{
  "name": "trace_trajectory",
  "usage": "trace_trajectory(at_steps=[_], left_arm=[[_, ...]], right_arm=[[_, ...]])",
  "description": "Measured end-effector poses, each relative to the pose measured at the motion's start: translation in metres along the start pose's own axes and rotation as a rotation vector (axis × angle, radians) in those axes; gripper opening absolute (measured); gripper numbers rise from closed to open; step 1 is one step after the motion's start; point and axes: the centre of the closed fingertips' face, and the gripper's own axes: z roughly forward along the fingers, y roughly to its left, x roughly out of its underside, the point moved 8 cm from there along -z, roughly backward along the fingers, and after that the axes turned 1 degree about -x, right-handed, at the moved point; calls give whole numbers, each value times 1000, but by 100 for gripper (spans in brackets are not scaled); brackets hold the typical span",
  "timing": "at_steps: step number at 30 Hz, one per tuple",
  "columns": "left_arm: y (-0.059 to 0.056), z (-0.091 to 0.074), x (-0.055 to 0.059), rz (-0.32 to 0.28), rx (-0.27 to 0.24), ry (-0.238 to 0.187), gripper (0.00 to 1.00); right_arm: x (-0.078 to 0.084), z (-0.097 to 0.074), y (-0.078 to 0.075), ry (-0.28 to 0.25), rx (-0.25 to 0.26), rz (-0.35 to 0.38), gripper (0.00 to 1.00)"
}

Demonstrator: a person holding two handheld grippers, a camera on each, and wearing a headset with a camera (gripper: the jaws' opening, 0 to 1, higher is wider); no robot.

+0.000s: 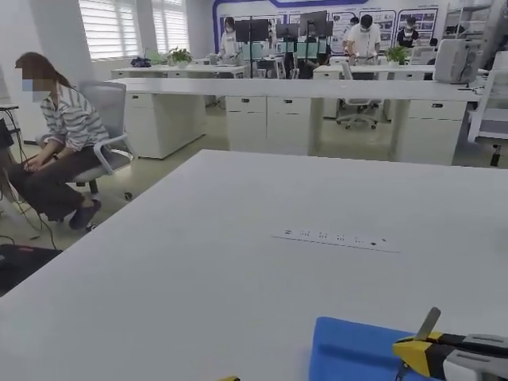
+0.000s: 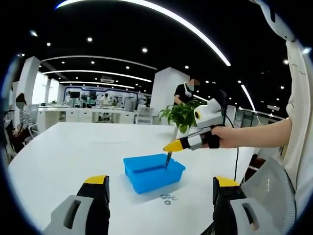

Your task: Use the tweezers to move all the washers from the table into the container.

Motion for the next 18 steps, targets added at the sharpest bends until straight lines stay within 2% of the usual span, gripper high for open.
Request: trace_trajectory(at_steps=[5,9,14,18], left_arm=[[0,0,1,3,1,11,88],[0,0,2,2,5,21,87],[0,0,3,-2,5,34,85],[0,0,4,-2,7,39,85]], right_arm=[[5,-4,14,-21,-30,28,3],[15,-5,22,-34,-54,79,3],[34,-4,35,-7,-67,119,3],[44,2,35,17,-69,135,3]])
